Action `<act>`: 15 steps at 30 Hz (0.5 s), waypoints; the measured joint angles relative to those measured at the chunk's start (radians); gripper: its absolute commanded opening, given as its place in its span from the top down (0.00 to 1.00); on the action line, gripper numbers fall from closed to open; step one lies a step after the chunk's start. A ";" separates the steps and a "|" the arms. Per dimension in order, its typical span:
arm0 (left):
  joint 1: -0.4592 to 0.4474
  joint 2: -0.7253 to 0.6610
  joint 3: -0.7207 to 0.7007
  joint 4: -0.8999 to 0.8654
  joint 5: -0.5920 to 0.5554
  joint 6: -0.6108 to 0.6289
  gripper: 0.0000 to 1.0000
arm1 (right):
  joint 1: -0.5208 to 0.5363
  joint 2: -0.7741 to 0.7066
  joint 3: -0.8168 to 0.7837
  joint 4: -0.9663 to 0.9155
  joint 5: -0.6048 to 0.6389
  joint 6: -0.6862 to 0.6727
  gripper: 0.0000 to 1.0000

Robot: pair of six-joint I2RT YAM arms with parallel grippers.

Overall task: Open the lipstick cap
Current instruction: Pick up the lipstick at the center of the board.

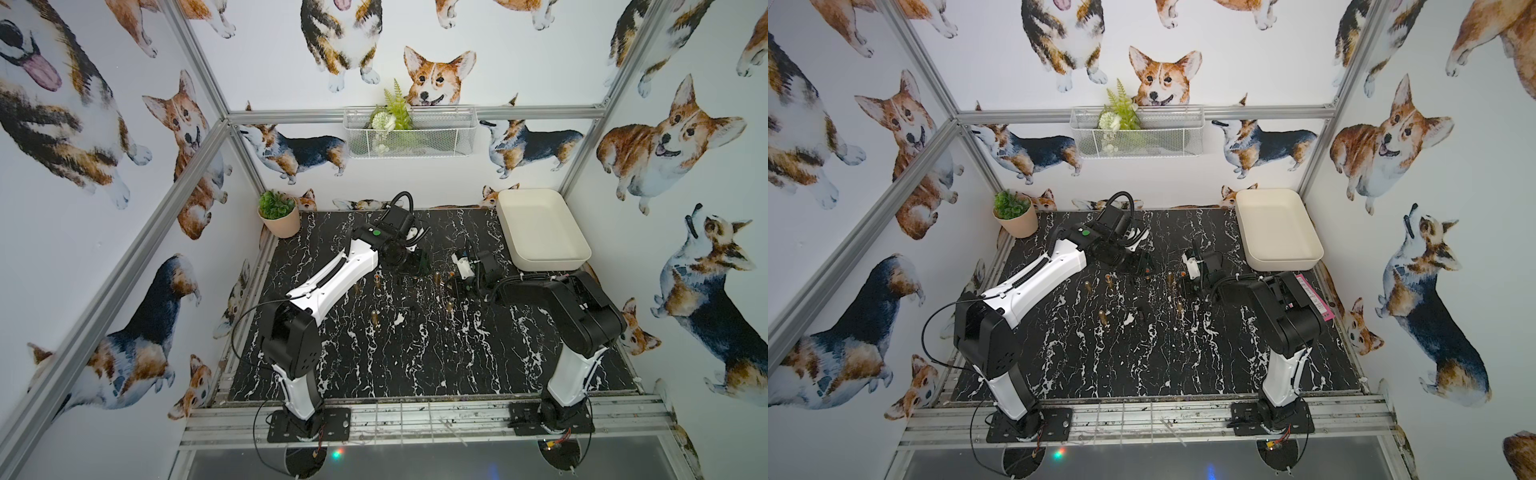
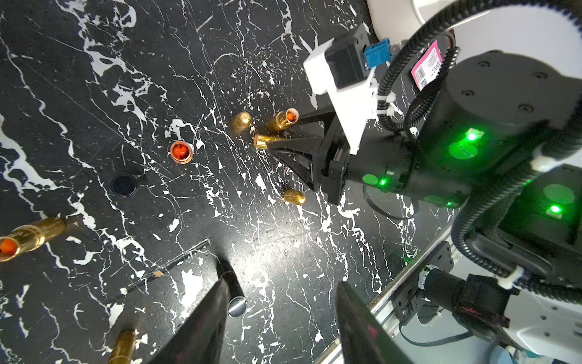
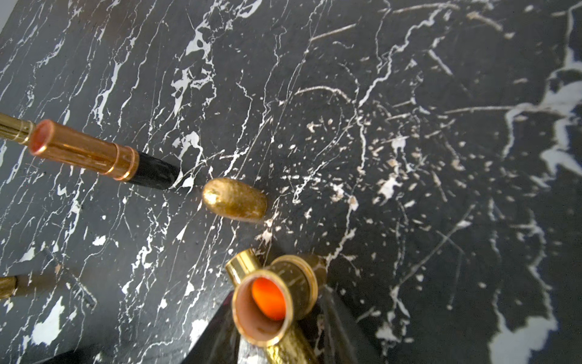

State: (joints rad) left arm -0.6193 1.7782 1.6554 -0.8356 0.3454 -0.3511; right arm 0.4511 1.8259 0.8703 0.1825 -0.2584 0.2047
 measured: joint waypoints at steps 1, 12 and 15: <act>0.000 0.000 0.000 0.000 0.000 0.000 0.43 | 0.000 -0.003 -0.002 -0.003 0.000 0.000 0.55; 0.008 -0.002 -0.001 0.000 0.000 0.000 0.43 | 0.027 -0.035 -0.011 -0.056 0.063 0.000 0.60; 0.010 -0.004 -0.001 0.000 0.000 0.000 0.43 | 0.036 -0.038 -0.011 -0.065 0.081 0.000 0.63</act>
State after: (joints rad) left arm -0.6090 1.7741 1.6543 -0.8356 0.3450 -0.3508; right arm 0.4873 1.7882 0.8597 0.1173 -0.1776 0.2043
